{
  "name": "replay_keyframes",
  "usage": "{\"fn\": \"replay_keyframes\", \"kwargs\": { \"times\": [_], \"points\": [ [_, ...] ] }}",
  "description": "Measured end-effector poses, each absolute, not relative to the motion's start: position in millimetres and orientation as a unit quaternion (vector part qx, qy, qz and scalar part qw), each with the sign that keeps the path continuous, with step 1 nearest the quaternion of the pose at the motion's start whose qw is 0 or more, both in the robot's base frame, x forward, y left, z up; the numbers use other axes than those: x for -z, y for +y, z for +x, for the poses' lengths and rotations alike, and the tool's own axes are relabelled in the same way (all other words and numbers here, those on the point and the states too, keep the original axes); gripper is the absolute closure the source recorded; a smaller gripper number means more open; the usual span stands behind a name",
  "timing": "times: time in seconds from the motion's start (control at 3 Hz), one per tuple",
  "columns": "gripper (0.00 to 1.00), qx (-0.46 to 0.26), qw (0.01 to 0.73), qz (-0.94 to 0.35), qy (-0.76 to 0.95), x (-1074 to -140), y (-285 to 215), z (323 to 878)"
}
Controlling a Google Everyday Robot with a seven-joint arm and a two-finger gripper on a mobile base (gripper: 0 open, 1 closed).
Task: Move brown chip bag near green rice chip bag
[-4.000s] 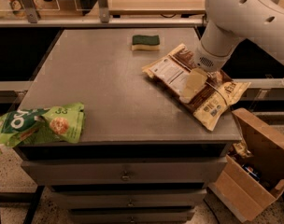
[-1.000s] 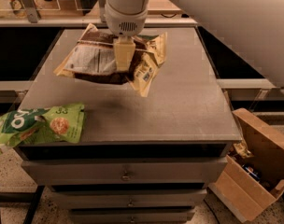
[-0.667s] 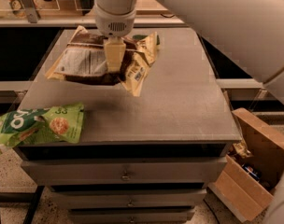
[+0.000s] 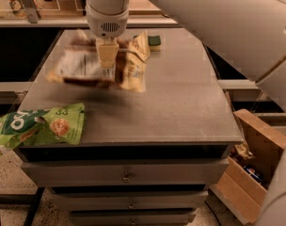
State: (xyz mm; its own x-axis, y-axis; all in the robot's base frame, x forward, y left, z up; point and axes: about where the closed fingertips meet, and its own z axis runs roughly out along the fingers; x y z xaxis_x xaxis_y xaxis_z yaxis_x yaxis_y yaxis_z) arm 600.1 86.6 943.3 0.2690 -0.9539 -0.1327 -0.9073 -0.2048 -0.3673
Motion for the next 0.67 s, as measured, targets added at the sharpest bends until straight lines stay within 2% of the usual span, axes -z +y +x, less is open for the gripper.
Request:
{"fn": "replay_keyframes", "kwargs": {
  "times": [0.33, 0.67],
  "points": [
    [0.00, 0.062, 0.190, -0.774, 0.601, -943.4, 87.2, 600.0],
    [0.00, 0.062, 0.190, -0.774, 0.601, -943.4, 87.2, 600.0]
  ]
}}
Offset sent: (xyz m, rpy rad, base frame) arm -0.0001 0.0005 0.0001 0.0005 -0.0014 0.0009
